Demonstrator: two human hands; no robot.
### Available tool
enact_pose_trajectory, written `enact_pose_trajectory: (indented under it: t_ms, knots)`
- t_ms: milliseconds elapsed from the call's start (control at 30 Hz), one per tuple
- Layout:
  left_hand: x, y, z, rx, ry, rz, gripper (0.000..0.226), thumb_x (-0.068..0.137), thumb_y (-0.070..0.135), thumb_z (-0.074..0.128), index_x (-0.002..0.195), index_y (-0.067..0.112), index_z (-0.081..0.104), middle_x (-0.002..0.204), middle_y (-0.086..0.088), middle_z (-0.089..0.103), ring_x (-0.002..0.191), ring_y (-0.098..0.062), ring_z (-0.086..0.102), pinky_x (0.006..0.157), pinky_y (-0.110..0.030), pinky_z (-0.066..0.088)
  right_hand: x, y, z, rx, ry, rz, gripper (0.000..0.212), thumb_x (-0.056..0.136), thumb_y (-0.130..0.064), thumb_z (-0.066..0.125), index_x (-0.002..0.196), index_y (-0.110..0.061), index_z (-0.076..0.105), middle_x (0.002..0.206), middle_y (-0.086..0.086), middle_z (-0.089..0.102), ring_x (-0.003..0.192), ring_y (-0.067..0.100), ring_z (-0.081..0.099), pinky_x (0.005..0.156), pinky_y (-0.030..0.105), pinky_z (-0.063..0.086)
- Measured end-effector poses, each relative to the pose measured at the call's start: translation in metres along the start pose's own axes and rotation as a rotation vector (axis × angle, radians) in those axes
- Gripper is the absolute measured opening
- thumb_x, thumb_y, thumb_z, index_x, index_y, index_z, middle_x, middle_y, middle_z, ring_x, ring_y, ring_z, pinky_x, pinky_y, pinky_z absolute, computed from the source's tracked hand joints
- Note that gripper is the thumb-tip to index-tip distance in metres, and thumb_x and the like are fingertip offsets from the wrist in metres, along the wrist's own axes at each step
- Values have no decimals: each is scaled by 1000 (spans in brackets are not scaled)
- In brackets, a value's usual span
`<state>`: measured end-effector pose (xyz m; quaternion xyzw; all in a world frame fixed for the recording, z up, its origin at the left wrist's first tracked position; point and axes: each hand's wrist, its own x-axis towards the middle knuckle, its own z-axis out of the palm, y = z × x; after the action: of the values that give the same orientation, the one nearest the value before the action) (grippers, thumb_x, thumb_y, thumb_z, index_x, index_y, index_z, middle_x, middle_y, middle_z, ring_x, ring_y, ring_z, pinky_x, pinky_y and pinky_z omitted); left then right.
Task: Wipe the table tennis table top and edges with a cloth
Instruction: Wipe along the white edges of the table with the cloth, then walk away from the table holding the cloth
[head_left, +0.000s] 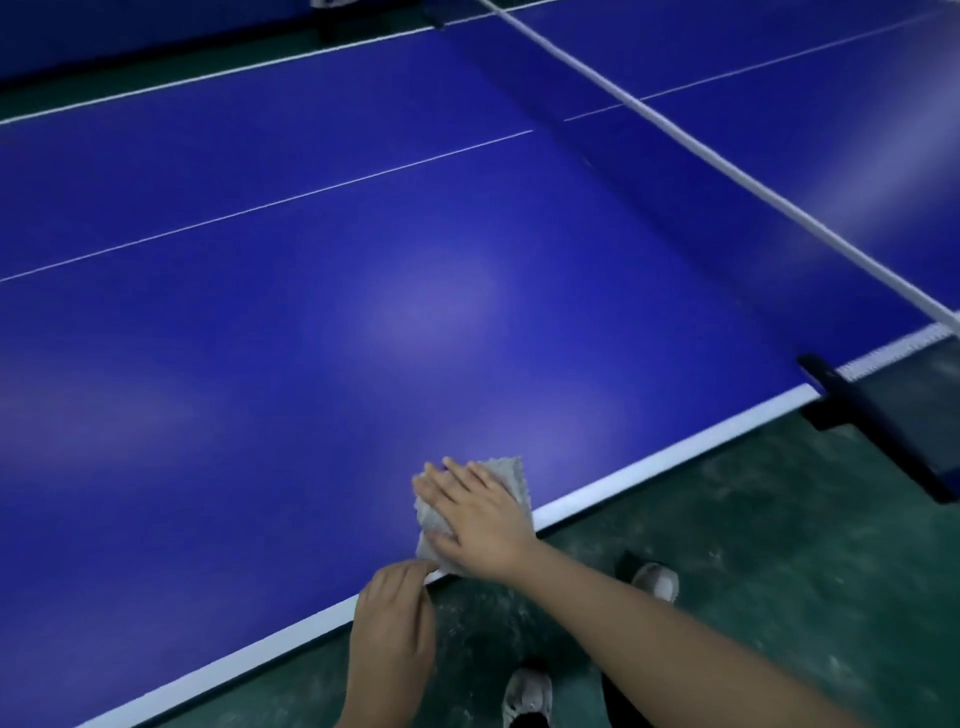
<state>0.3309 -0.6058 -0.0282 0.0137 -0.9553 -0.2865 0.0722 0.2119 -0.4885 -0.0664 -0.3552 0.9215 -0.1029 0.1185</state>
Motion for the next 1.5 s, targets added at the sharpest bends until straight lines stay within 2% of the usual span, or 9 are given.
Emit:
enact_pose_trajectory:
  t_ms: [333, 567, 767, 933, 1067, 1234, 1300, 1400, 1500]
  knots:
    - [23, 71, 48, -319, -137, -94, 28, 89, -1, 49, 93, 24, 61, 92, 20, 56, 94, -6, 53, 74, -12, 36, -138, 124, -46, -4, 198, 829, 48, 101, -34, 26, 147, -20, 27, 155, -2, 25, 147, 19, 7, 116, 31, 8]
    - [41, 198, 99, -387, -683, -53, 23, 97, 16, 40, 103, 14, 62, 99, 7, 58, 91, -9, 53, 75, -20, 36, -258, 94, -81, 173, 710, 948, 29, 92, -19, 56, 119, -11, 59, 117, 2, 65, 110, 24, 60, 85, 36, 43]
    - [31, 317, 114, -1115, -1382, -946, 41, 73, 23, 71, 98, -7, 60, 88, -22, 59, 86, -32, 53, 79, -38, 43, -325, 62, -55, 552, 742, 794, 46, 95, -25, 41, 141, -24, 36, 147, -11, 34, 138, 7, 32, 112, 15, 20]
    - [27, 364, 154, -904, -1372, -801, 52, 100, 36, 24, 130, 0, 46, 135, -19, 48, 127, -29, 43, 105, -40, 31, -394, 111, -46, 403, 858, 1404, 47, 96, -14, 48, 142, -21, 38, 148, 4, 40, 136, 18, 38, 105, 26, 30]
    - [18, 424, 193, -948, -1467, -801, 43, 94, 31, 30, 89, 4, 62, 78, -16, 64, 68, -27, 63, 61, -26, 51, -413, 140, -46, 354, 802, 1041, 49, 91, -10, 46, 140, -13, 41, 146, 0, 39, 137, 16, 34, 113, 24, 21]
    - [22, 499, 249, -698, -1522, -598, 39, 95, 29, 29, 107, 6, 59, 108, -13, 60, 105, -26, 55, 94, -39, 38, -508, 216, -51, 542, 776, 1582, 42, 97, -12, 43, 139, -13, 43, 139, 10, 50, 123, 26, 51, 97, 28, 40]
    - [22, 527, 275, -685, -1472, -635, 31, 96, 28, 31, 97, 8, 56, 100, -14, 55, 96, -28, 53, 86, -39, 41, -522, 239, -69, 362, 1022, 1331, 41, 90, 2, 46, 131, -5, 52, 134, 14, 53, 123, 25, 50, 104, 25, 34]
    - [10, 587, 300, -897, -1622, -732, 22, 88, 26, 40, 79, 10, 52, 73, -10, 55, 65, -22, 56, 63, -27, 47, -531, 272, -74, 373, 894, 1038, 44, 82, 11, 45, 125, 5, 55, 135, 20, 52, 130, 22, 44, 112, 22, 24]
    - [10, 628, 320, -669, -1643, -343, 33, 97, 25, 33, 100, 9, 61, 89, -7, 67, 83, -19, 62, 81, -31, 46, -593, 315, -73, 350, 623, 1434, 54, 91, 0, 41, 144, -12, 36, 145, 8, 45, 131, 23, 44, 106, 23, 29]
